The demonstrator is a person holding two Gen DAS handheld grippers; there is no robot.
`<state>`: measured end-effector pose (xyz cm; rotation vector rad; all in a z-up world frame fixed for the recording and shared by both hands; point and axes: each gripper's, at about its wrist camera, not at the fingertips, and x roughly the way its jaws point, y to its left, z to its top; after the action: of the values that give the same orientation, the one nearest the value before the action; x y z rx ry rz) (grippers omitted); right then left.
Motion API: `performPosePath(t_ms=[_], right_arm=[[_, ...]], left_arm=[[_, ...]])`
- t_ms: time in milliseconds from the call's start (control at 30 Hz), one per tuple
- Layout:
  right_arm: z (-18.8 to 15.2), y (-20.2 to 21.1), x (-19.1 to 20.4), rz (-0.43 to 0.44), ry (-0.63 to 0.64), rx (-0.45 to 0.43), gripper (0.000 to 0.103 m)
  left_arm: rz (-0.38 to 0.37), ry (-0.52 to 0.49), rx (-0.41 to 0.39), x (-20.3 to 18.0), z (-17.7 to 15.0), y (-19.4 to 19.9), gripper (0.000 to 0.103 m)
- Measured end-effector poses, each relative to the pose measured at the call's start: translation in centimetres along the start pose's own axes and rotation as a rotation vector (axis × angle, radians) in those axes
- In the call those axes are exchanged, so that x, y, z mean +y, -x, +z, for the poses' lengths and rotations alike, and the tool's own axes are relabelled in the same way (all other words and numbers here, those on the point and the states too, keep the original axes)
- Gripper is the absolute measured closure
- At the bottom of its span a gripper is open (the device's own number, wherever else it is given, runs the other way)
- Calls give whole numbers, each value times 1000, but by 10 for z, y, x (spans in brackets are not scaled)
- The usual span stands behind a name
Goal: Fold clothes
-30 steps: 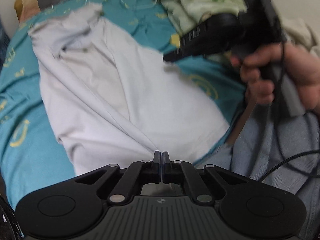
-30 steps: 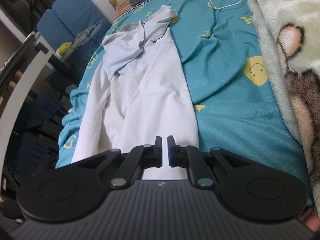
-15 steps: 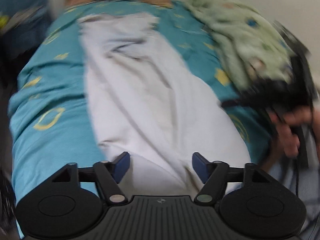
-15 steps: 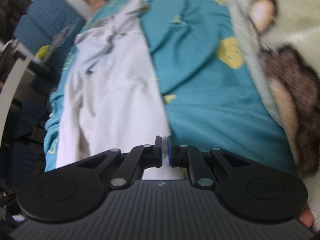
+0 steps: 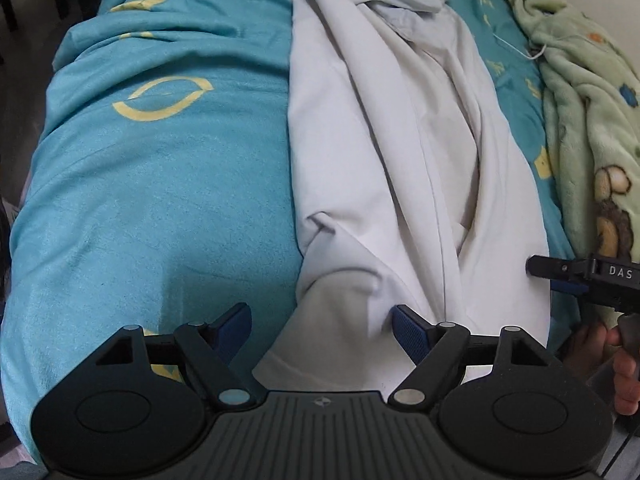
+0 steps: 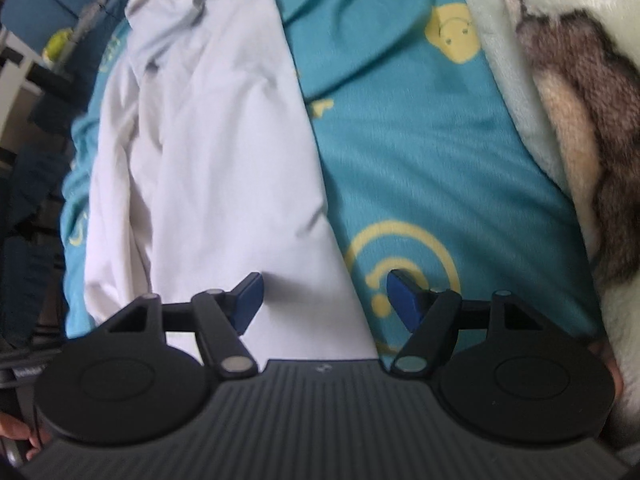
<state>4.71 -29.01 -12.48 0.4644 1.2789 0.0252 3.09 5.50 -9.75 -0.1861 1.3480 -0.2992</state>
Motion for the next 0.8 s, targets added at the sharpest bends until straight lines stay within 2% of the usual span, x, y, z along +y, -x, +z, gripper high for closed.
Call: performPosePath(t_ms=[67, 200, 233, 300, 367, 400, 433, 467, 533, 567, 667, 800], right_arm=[[-7, 1, 6, 2, 22, 46, 32], [-21, 4, 16, 7, 59, 104, 33], [-24, 5, 18, 4, 68, 111, 33], [-29, 6, 24, -23, 92, 106, 39], [-34, 5, 32, -42, 136, 111, 40], [-37, 4, 36, -52, 158, 114, 41], [-40, 3, 40, -62, 183, 118, 50], [-43, 3, 45, -68, 212, 126, 68], [-51, 4, 54, -67, 266, 141, 88], [-56, 7, 58, -66, 289, 139, 93], [-60, 26, 64, -22, 310, 96, 96], [-53, 67, 54, 98, 234, 7, 96]], left_arm=[[-25, -7, 5, 0, -2, 1, 27], [-64, -52, 24, -5, -9, 2, 48], [-73, -69, 34, -7, -11, 2, 51], [-70, -111, 57, -14, -16, 1, 52], [-57, -154, 83, -21, -19, 0, 57], [-55, -170, 95, -24, -21, 0, 67], [-57, -182, 105, -26, -23, 0, 80], [-59, -194, 115, -28, -25, 1, 88], [-61, -217, 105, -32, -29, 7, 93], [-67, -224, 93, -33, -31, 12, 93], [-135, -192, 36, -30, -35, 39, 95], [-224, -100, -69, -12, -39, 89, 95]])
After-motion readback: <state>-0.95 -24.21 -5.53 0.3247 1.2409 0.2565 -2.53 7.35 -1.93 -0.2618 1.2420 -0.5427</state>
